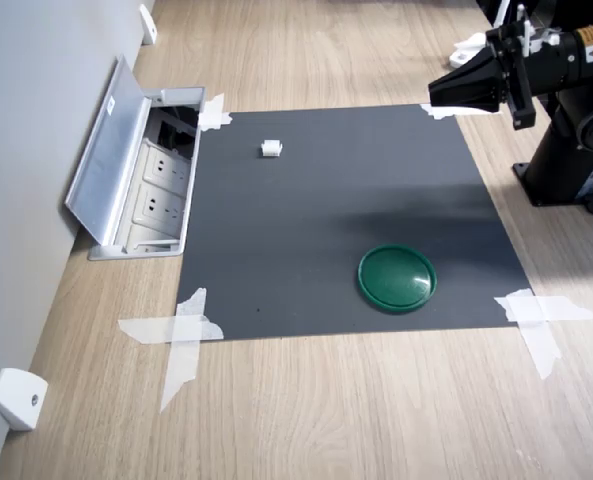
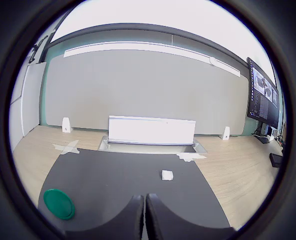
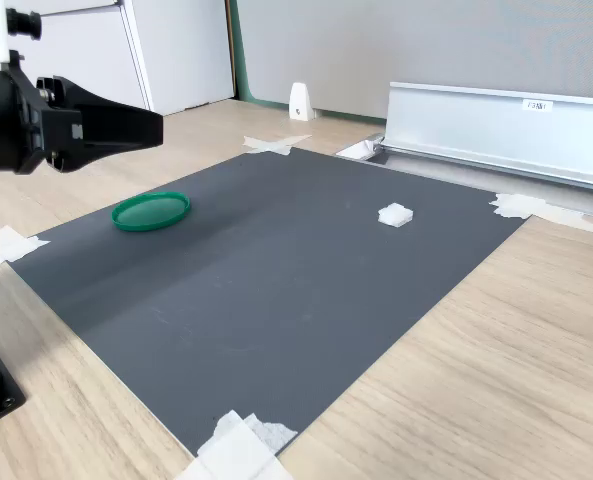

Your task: Grasp a white terminal and put it on the green lid.

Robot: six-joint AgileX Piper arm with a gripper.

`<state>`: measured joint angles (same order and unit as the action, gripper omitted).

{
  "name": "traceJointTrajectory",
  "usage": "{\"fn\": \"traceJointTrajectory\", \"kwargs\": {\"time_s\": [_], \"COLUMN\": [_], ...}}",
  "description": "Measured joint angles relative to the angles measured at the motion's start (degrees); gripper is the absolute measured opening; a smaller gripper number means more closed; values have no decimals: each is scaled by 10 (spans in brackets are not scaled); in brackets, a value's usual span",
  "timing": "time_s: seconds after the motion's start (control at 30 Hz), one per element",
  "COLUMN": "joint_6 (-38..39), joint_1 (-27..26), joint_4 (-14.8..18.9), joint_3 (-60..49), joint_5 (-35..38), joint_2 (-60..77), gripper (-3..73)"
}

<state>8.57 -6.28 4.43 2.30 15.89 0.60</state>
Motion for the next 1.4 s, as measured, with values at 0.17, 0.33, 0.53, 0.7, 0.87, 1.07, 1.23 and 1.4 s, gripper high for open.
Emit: {"fn": "traceJointTrajectory", "kwargs": {"time_s": [0.17,0.33,0.53,0.7,0.87,1.07,1.23,1.4], "joint_6": [0,0,16,72,92,95,122,144], "joint_1": [0,0,0,0,0,0,0,0], "joint_4": [0,0,-6,-13,-13,-13,-27,-28], "joint_3": [1,31,103,173,262,342,358,362], "joint_5": [0,1,1,29,138,259,289,305], "joint_2": [0,-18,-130,-241,-371,-493,-532,-559], "gripper": [-8,-8,-8,-8,-8,-8,-8,24]}}
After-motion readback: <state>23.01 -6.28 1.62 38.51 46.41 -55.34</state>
